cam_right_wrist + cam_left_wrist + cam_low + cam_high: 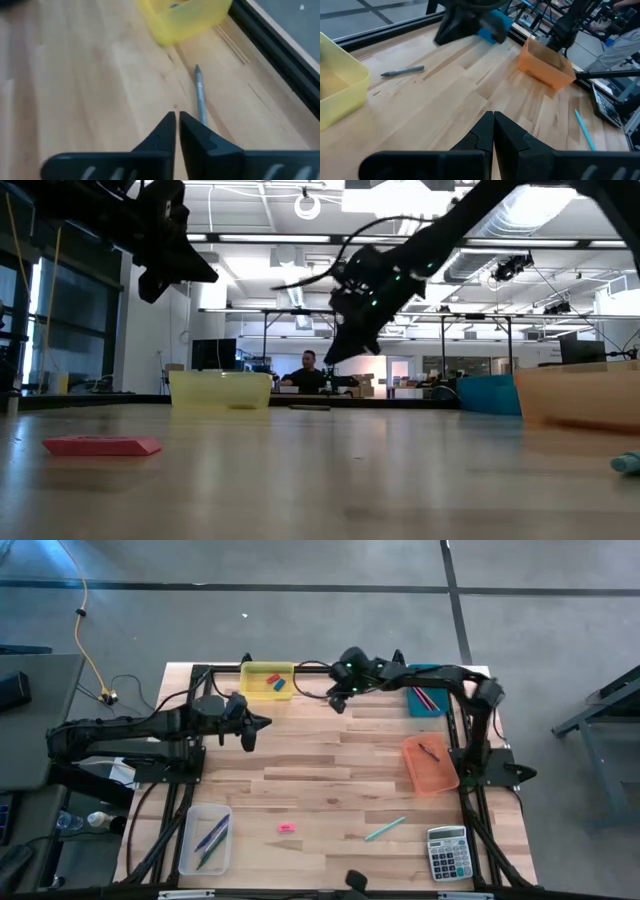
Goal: Sort crayons/erasers/pens/pencils in bins
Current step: Put the gray crayon into the orange bin
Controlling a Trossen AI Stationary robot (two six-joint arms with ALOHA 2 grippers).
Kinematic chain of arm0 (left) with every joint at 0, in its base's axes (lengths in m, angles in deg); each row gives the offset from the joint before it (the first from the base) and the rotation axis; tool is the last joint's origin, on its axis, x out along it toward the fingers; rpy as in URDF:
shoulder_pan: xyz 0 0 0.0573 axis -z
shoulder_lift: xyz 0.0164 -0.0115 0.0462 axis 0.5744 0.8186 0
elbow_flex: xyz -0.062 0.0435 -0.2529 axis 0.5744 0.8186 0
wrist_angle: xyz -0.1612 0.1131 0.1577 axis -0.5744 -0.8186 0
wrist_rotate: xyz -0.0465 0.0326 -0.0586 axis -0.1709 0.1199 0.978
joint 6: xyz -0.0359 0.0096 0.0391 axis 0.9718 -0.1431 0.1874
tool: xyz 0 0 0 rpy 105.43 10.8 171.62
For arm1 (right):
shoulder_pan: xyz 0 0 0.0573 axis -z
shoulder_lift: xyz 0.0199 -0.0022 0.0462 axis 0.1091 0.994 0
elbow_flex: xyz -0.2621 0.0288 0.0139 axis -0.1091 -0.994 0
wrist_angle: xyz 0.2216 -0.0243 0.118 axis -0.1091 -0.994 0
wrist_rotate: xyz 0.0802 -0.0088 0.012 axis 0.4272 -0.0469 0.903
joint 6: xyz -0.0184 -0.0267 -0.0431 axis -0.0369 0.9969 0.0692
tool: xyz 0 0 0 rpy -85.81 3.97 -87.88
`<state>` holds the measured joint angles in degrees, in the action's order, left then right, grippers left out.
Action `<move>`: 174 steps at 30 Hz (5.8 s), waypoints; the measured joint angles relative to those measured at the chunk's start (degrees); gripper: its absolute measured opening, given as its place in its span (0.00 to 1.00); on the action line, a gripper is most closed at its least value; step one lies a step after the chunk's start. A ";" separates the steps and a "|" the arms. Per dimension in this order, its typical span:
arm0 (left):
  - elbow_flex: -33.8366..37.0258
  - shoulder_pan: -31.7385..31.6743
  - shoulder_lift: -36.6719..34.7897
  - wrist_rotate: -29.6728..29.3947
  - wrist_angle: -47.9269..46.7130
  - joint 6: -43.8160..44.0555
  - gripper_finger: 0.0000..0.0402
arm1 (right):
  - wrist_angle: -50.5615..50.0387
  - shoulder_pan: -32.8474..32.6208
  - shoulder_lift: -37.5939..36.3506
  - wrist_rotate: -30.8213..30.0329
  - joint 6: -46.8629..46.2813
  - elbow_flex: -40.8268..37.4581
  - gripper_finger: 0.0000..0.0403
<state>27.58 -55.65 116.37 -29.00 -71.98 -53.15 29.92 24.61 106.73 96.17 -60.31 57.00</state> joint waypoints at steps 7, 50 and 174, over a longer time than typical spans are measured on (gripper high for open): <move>0.00 0.00 0.00 -0.34 0.02 1.02 0.00 | -8.10 -0.18 9.82 -5.60 -0.17 9.34 0.28; 0.00 0.07 0.00 -0.85 -0.02 1.47 0.00 | -22.24 0.04 18.22 -7.90 8.93 18.53 0.18; 0.02 1.62 0.02 -3.04 -0.23 3.93 0.00 | -36.94 4.80 16.28 -5.77 11.58 25.05 0.00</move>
<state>27.60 -54.04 116.39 -32.04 -72.21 -49.21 -7.02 29.41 123.01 90.41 -48.73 82.06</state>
